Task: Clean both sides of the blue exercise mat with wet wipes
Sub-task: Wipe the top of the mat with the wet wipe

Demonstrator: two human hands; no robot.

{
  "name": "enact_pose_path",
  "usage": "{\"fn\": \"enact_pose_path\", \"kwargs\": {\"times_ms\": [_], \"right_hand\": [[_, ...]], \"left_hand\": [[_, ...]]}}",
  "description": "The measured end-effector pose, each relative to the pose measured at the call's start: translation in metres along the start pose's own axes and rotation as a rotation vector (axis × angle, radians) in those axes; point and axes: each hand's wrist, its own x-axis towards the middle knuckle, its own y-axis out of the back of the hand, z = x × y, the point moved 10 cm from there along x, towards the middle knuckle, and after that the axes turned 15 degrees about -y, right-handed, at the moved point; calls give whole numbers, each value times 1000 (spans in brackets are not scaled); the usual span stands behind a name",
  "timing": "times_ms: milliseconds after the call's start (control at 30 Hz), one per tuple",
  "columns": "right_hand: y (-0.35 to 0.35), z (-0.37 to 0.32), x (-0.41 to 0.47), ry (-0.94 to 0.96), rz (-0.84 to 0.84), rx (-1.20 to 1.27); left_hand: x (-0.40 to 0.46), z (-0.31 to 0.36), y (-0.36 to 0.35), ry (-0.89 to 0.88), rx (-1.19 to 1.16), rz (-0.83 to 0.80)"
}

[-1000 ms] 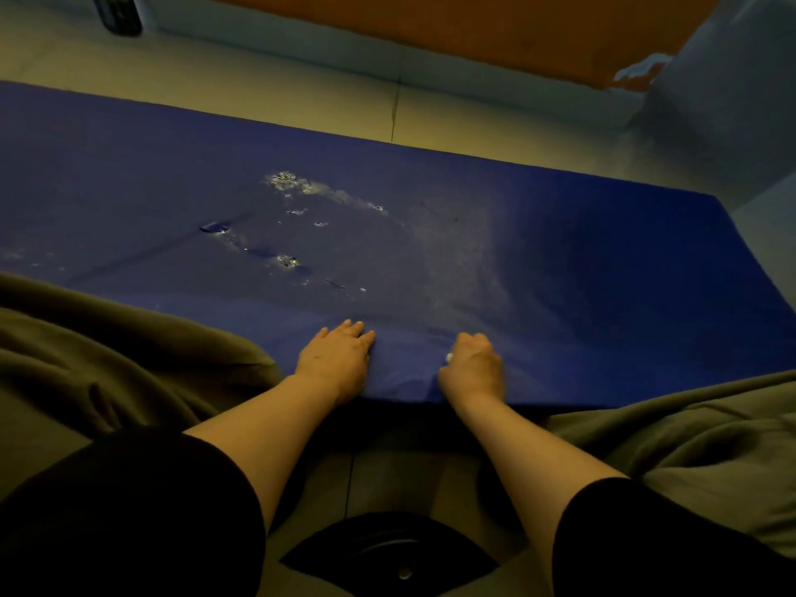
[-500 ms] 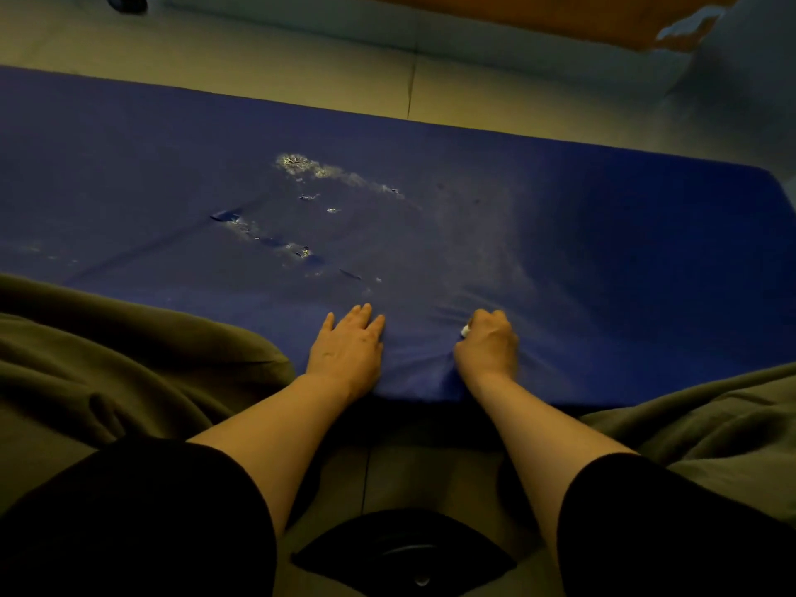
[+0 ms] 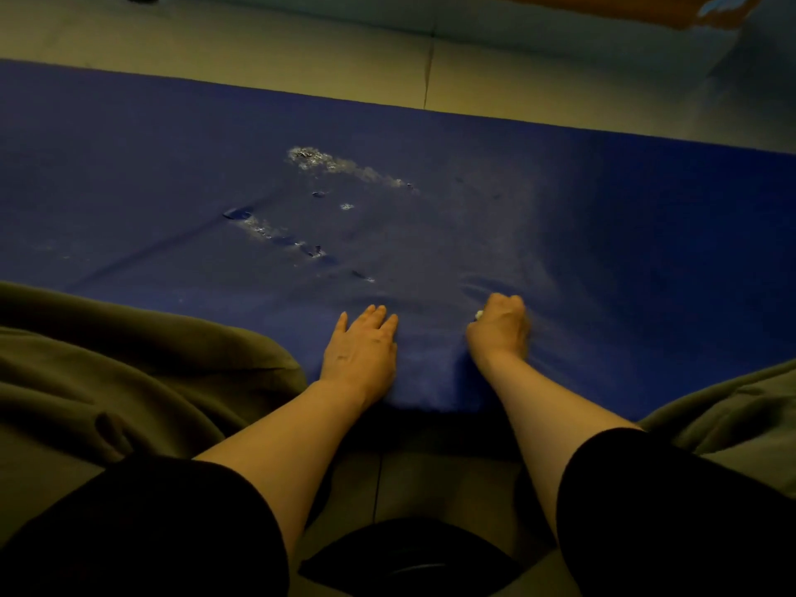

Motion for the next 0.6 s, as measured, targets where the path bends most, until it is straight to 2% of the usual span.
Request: {"fn": "enact_pose_path", "kwargs": {"times_ms": [133, 200, 300, 400, 467, 533, 600], "right_hand": [[-37, -71, -53, 303, -152, 47], [-45, -87, -67, 381, -190, 67], [-36, -64, -37, 313, -127, 19], [-7, -11, 13, 49, 8, 16], [1, 3, 26, -65, 32, 7], [-7, -14, 16, -37, 3, 18], [-27, -52, -13, 125, -67, 49]], "left_hand": [[1, -2, -1, 11, -10, 22], [0, -3, -1, 13, -28, 32], [-1, -6, 1, 15, 2, 16], [-2, -8, 3, 22, -4, 7], [-3, -9, 3, 24, -10, 21], [-1, -11, 3, 34, -14, 40], [2, -10, 3, 43, -17, 48]]}}
